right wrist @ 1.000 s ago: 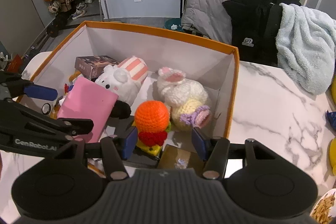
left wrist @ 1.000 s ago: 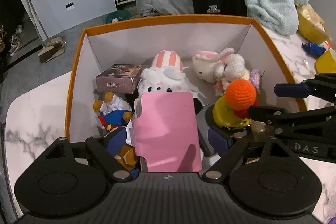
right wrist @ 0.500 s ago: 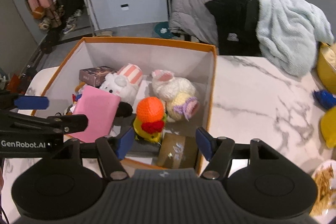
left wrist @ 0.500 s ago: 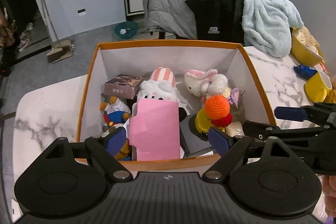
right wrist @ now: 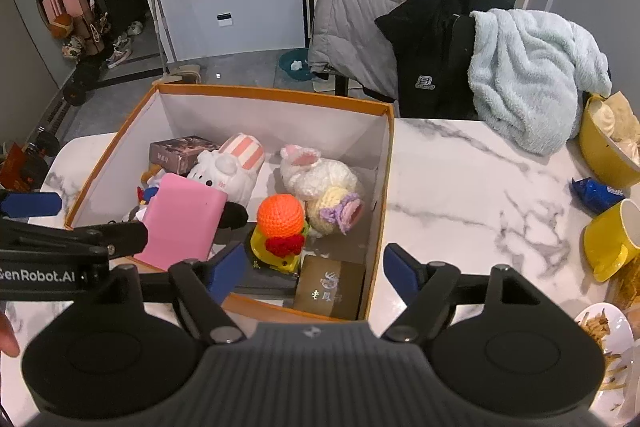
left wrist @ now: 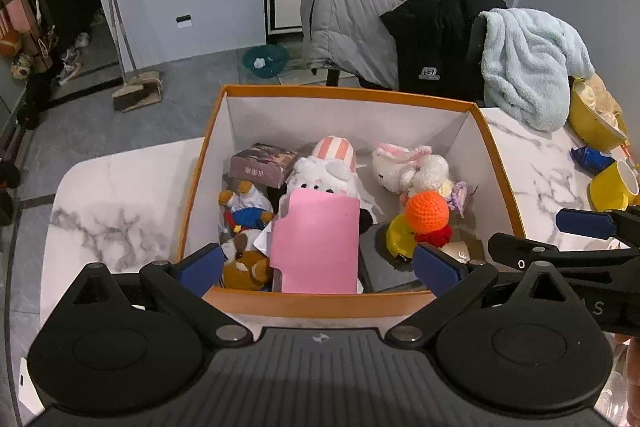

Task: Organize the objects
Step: 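Open both tools to release the wallet and ball, then hold above the box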

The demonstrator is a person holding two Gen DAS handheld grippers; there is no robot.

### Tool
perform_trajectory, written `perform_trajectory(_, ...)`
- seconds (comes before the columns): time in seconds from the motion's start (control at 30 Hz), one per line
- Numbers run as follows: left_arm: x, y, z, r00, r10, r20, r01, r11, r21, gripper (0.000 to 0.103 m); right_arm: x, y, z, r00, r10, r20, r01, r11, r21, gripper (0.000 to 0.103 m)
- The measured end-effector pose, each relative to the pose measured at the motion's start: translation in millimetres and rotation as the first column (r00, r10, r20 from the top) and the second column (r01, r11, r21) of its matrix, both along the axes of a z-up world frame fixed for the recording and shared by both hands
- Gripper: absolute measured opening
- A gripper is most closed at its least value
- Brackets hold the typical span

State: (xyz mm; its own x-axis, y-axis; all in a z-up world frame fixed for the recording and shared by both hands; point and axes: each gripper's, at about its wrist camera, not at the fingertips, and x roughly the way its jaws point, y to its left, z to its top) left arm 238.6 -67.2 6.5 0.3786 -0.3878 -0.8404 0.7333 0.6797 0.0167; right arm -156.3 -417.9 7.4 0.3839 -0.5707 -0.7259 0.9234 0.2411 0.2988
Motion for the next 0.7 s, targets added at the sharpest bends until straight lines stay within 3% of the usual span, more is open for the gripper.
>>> perform_trajectory(0.17,5.2,5.8,-1.9,0.999,0.010,-0.046,-0.011,1.000,-0.019,0.103,-0.2,2.0,0.8,1.000,-0.004,0.013,0.004,1.000,-0.010,0.079)
perform_trajectory(0.7,1.2,6.2,1.3,1.000,0.024,-0.013,-0.024,1.000,0.005,0.103,-0.1,4.9,3.0,1.000,-0.005,0.010,0.006,1.000,-0.017,0.079)
